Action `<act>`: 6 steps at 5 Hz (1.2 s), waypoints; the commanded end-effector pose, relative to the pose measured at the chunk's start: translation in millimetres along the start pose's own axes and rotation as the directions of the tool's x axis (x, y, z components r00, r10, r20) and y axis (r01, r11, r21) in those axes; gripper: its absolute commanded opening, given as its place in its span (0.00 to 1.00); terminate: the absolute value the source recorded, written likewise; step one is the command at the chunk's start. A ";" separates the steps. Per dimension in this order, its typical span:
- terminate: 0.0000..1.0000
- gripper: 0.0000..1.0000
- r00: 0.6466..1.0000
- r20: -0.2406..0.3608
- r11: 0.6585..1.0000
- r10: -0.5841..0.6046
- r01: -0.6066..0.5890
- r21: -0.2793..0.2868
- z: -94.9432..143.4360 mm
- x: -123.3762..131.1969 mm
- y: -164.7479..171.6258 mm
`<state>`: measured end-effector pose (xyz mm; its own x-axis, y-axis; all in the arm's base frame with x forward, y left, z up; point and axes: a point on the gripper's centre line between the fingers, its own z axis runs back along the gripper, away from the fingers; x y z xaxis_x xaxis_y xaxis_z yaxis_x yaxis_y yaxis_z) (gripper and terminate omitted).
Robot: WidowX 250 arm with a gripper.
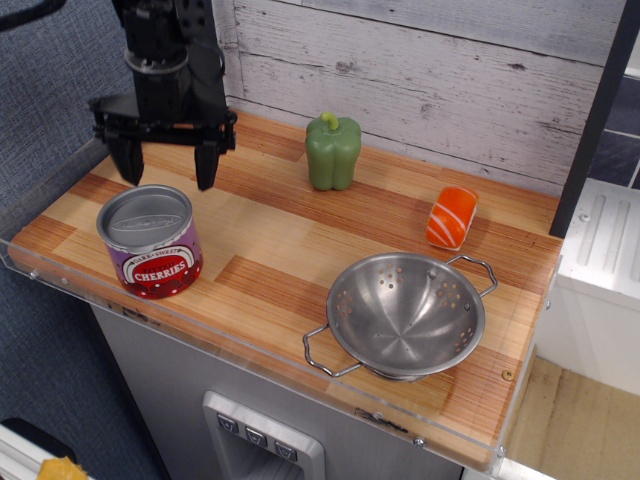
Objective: Move the can to the front left edge of the table
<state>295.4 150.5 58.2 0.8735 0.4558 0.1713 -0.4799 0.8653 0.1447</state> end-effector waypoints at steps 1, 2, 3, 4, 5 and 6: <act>0.00 1.00 0.998 0.065 1.000 -0.018 0.019 -0.011 19.8 30.6 -2.7; 0.00 1.00 0.997 0.062 0.999 0.046 -0.044 -0.030 17.6 46.0 3.0; 0.00 1.00 0.994 0.032 0.994 0.106 -0.104 -0.046 11.9 59.7 9.6; 0.00 1.00 0.996 0.030 0.996 0.086 -0.084 -0.043 12.1 67.9 10.5; 0.00 1.00 0.999 0.026 0.997 0.027 -0.025 -0.074 17.1 68.2 9.9; 0.00 1.00 0.999 0.026 0.997 0.027 -0.025 -0.074 17.1 68.2 9.9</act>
<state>347.5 181.1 67.2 0.8722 0.4661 0.1485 -0.4794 0.8748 0.0699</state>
